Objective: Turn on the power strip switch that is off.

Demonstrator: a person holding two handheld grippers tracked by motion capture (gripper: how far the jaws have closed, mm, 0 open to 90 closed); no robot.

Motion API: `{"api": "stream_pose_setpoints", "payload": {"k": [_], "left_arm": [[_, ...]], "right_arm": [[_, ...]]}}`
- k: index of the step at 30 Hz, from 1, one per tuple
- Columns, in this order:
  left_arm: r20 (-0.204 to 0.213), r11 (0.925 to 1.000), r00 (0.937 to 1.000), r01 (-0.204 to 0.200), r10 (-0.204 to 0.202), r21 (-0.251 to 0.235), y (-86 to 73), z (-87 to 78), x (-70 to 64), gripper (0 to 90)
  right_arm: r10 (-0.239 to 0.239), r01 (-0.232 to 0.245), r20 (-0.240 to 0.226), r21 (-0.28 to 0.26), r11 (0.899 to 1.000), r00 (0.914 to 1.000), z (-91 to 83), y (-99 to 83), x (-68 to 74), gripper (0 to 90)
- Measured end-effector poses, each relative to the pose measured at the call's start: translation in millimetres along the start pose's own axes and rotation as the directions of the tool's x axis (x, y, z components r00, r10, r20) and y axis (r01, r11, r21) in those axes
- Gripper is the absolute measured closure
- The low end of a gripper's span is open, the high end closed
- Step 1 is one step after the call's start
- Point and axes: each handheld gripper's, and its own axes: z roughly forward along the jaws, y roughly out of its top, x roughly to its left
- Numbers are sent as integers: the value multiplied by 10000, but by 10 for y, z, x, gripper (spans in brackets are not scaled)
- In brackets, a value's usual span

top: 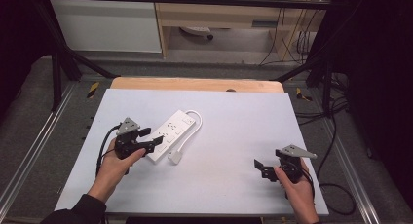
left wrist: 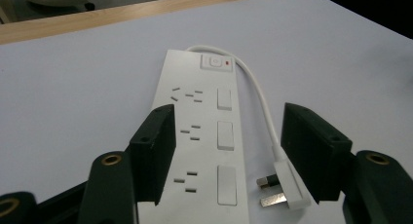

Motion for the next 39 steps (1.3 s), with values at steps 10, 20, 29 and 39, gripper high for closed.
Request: {"api": "stream_pose_setpoints", "payload": {"k": [10,20,29,39], "left_arm": [[-28,9995,10000,11,-10,303,-54,92,10,470],[31,9990,10000,-34,33,451,-81,165,-3,565],[68,9981,10000,31,-35,614,-119,236,-16,671],[64,9973,9999,86,-91,731,-155,301,-37,745]], "right_arm": [[38,-38,-12,-1,10000,10000,-5,1,-2,30],[16,-16,-17,-6,10000,10000,-5,2,-4,30],[-14,14,-11,-20,10000,10000,-7,2,-8,30],[-30,31,50,-46,10000,10000,-17,6,-17,30]]}}
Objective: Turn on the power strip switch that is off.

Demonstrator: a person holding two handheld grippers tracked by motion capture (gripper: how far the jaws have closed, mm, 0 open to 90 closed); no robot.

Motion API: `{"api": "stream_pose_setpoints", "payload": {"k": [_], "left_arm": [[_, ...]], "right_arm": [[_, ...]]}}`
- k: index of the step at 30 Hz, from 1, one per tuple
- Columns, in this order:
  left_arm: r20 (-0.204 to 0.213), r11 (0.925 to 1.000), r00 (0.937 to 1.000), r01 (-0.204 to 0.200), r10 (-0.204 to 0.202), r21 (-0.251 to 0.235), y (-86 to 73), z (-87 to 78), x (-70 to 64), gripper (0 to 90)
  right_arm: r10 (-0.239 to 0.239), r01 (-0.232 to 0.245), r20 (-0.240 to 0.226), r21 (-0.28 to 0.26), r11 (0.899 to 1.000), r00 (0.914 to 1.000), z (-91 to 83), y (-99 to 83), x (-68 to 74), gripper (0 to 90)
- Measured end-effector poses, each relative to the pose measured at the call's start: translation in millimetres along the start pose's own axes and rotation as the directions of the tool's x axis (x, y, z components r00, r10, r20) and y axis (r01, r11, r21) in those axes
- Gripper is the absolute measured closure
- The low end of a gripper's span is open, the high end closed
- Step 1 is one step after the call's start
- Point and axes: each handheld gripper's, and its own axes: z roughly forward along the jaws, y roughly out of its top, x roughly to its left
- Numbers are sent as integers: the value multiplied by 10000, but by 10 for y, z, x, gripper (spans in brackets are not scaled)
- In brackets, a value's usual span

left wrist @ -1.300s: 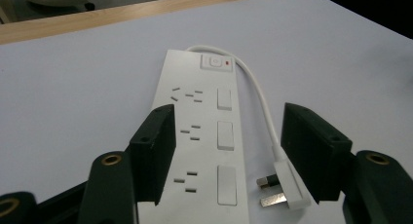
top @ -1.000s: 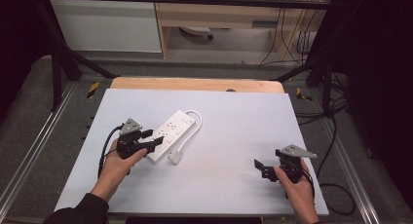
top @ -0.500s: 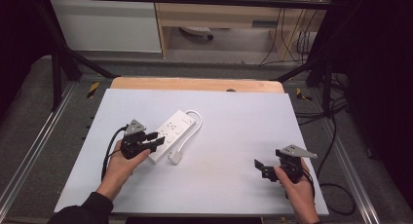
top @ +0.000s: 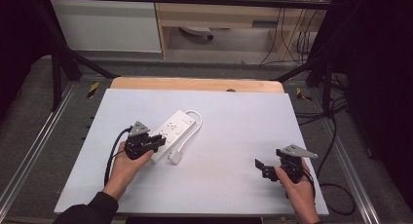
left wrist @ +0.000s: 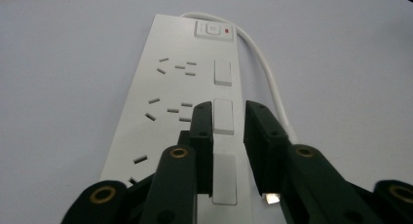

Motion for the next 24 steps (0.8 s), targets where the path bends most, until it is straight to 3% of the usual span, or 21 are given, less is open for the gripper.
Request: {"api": "stream_pose_setpoints", "payload": {"k": [24], "left_arm": [[39,9991,10000,-79,77,411,-54,134,-3,893]], "right_arm": [[15,-16,-44,-32,10000,10000,-7,4,-2,30]]}}
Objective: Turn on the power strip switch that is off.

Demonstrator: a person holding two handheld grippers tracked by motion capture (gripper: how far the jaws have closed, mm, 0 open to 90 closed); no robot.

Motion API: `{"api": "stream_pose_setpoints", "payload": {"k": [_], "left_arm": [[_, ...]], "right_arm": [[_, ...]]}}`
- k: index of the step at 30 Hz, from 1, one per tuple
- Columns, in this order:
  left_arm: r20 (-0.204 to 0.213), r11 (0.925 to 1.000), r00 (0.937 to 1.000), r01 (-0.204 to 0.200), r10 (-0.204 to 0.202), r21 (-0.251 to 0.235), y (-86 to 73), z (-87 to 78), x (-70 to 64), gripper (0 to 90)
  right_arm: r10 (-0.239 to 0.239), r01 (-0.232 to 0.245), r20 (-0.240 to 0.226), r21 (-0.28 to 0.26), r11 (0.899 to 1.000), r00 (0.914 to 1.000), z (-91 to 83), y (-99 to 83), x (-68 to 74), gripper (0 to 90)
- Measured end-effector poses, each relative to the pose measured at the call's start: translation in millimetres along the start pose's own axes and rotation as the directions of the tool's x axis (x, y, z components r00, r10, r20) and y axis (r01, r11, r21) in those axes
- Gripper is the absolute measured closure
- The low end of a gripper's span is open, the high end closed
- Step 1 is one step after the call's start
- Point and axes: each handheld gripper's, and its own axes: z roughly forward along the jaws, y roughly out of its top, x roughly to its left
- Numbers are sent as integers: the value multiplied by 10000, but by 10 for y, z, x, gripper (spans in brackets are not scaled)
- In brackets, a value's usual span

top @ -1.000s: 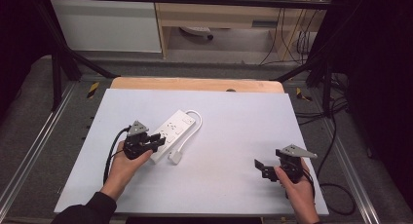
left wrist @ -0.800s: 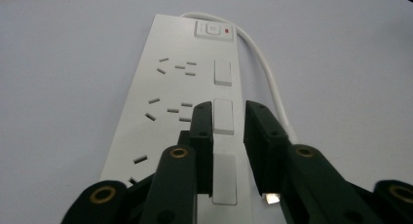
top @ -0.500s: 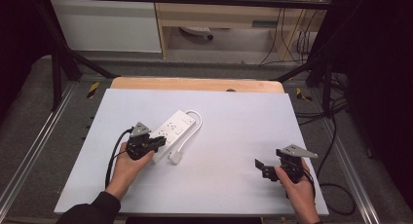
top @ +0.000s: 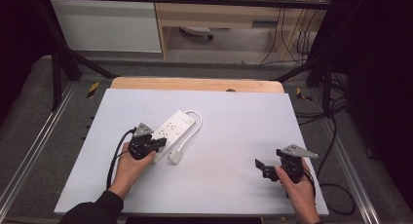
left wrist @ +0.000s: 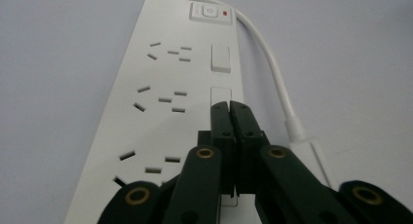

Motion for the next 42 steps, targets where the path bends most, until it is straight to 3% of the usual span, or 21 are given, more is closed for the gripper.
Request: {"api": "stream_pose_setpoints", "payload": {"k": [17,28,42], "left_arm": [[-18,9999,9999,-147,147,37,-29,8,-26,897],[24,10000,10000,-18,18,54,-49,-13,-5,899],[115,9994,9999,-30,26,351,-16,-10,5,900]], "right_arm": [[-2,2,-1,6,10000,10000,-3,1,-1,30],[-46,46,-8,37,10000,10000,-2,1,0,30],[-67,67,-29,95,9999,10000,4,-1,5,30]]}}
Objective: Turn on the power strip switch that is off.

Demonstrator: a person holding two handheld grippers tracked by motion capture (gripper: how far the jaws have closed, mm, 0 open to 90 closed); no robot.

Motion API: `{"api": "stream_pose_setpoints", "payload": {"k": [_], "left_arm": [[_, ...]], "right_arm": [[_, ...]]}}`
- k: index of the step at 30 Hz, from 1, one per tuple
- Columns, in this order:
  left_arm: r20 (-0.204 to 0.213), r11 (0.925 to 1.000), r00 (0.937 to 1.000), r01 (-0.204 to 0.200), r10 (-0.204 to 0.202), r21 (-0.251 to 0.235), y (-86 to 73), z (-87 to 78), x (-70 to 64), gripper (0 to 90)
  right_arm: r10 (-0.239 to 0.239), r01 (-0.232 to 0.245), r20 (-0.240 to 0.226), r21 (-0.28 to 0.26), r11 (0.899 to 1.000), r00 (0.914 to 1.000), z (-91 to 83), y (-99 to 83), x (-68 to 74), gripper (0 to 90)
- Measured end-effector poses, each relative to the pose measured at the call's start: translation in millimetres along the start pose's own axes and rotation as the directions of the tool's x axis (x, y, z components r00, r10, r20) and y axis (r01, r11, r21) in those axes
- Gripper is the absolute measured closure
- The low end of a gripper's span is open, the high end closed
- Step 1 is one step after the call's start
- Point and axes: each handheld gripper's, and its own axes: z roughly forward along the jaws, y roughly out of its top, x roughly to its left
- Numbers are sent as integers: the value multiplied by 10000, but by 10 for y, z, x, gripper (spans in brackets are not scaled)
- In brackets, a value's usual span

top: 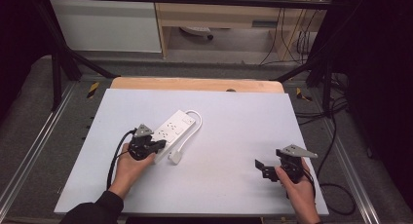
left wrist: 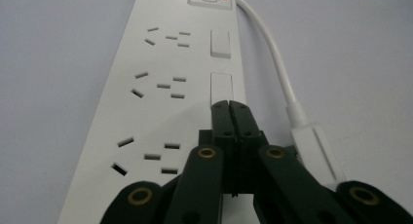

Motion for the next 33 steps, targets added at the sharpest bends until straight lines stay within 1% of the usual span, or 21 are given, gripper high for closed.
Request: {"api": "stream_pose_setpoints", "payload": {"k": [7,13,28,33], "left_arm": [[-65,9999,9999,-119,119,99,5,21,1,900],[26,10000,10000,13,-13,77,5,22,12,900],[85,9999,9999,110,-110,-45,5,36,11,900],[89,9998,9999,93,-91,-167,12,26,8,900]], "right_arm": [[-9,9,-12,15,10000,10000,4,0,0,30],[3,-3,-13,9,10000,10000,4,0,-2,30],[1,-1,-19,-30,10000,10000,-2,1,-5,30],[1,-1,-26,-28,10000,10000,-3,2,-3,30]]}}
